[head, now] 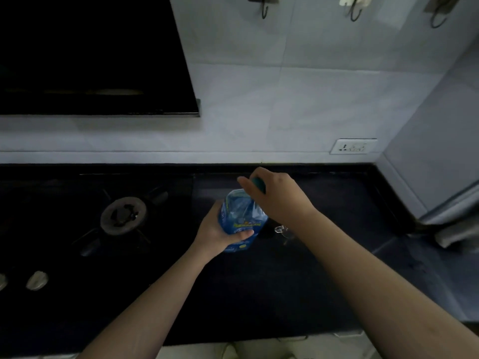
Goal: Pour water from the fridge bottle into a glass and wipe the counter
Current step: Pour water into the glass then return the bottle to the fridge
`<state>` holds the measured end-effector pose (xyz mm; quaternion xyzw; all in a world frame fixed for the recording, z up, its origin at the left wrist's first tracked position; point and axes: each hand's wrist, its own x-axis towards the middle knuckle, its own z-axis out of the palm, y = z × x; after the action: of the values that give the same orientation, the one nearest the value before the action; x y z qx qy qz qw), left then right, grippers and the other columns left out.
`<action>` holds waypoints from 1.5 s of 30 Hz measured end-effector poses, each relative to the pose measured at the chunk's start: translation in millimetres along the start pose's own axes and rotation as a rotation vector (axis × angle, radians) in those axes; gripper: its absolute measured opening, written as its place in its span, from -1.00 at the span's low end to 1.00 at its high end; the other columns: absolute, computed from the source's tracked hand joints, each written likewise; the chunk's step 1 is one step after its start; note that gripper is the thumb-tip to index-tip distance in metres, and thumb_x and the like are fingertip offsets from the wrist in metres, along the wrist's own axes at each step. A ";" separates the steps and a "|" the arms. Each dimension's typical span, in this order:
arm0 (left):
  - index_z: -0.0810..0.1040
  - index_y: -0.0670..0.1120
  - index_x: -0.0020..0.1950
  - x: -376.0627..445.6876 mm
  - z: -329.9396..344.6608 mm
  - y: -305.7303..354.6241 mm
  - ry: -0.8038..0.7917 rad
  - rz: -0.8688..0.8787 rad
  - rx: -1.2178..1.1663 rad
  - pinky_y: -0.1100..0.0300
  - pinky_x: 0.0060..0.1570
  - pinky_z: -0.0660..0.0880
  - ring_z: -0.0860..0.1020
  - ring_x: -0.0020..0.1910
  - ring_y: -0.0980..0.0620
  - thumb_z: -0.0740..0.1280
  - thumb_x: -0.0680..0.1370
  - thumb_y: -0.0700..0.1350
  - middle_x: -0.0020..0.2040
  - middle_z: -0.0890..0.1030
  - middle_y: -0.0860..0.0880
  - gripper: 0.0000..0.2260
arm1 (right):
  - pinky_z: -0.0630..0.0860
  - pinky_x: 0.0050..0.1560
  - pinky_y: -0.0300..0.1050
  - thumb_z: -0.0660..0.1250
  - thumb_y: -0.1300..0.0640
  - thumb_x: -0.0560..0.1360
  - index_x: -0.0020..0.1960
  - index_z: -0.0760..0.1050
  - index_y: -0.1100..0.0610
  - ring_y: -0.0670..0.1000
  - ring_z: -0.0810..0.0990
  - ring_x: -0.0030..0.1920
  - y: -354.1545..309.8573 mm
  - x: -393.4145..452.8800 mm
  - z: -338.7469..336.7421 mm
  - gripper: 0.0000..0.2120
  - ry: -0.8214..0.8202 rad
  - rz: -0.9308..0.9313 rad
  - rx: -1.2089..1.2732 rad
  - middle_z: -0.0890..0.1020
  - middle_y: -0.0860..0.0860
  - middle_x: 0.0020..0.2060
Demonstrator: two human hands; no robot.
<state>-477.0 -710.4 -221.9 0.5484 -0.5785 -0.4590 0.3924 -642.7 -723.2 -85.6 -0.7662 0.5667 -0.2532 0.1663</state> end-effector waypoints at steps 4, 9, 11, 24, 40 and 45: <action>0.45 0.05 0.23 -2.5 20.0 5.9 0.004 0.032 0.008 0.25 0.05 0.54 0.60 0.08 0.22 0.69 0.21 0.02 0.14 0.61 0.06 -0.32 | 0.43 -0.41 -0.11 0.20 -0.30 0.52 -0.18 0.41 0.11 0.03 0.51 -0.40 18.1 -15.1 -21.4 -0.55 0.046 0.124 -0.145 0.51 0.00 -0.42; 0.45 0.14 0.16 -5.9 43.3 19.6 -0.003 0.064 0.113 0.33 0.01 0.53 0.59 0.06 0.26 0.67 0.20 0.07 0.11 0.61 0.11 -0.37 | 0.30 -0.45 -0.15 0.10 -0.44 0.47 -0.33 0.35 0.09 -0.01 0.46 -0.40 39.4 -37.8 -49.5 -0.41 -0.021 0.273 -0.371 0.48 0.00 -0.42; 0.43 0.19 0.15 -10.1 51.9 28.9 -0.035 0.074 0.128 0.41 0.00 0.50 0.58 0.06 0.31 0.68 0.21 0.03 0.09 0.61 0.16 -0.38 | 0.29 -0.44 -0.14 0.12 -0.40 0.49 -0.37 0.32 0.08 -0.01 0.43 -0.42 48.1 -45.3 -57.9 -0.42 -0.023 0.257 -0.369 0.45 0.00 -0.45; 0.48 0.12 0.17 -45.8 111.9 68.4 -0.076 0.085 0.220 0.23 0.06 0.58 0.62 0.03 0.24 0.69 0.19 0.04 0.04 0.65 0.17 -0.36 | 0.25 -0.42 -0.11 0.26 -0.20 0.53 -0.41 0.26 0.11 0.01 0.38 -0.43 112.7 -109.7 -91.9 -0.50 0.072 0.183 -0.088 0.37 -0.01 -0.50; 0.51 0.12 0.21 -65.1 57.9 80.1 -0.159 0.028 0.244 0.20 0.07 0.57 0.65 0.05 0.15 0.70 0.19 -0.04 0.07 0.67 0.11 -0.35 | 0.25 0.00 -0.35 0.38 0.00 0.52 0.14 0.49 0.15 -0.14 0.38 -0.03 108.5 -70.5 -111.4 -0.71 -0.354 -0.538 -0.164 0.51 -0.03 0.00; 0.49 0.20 0.14 -68.7 39.3 65.1 -0.086 0.018 0.272 0.34 -0.02 0.52 0.63 0.00 0.25 0.70 0.17 0.02 0.01 0.66 0.19 -0.37 | 0.41 0.15 -0.22 0.40 -0.02 0.49 0.25 0.47 0.05 -0.10 0.50 0.09 92.4 -71.3 -90.8 -0.63 -0.333 -0.417 -0.063 0.56 -0.07 0.11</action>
<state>-526.3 -639.6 -166.6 0.5711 -0.6565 -0.3960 0.2931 -783.8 -680.2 -75.8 -0.9023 0.3690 -0.1345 0.1776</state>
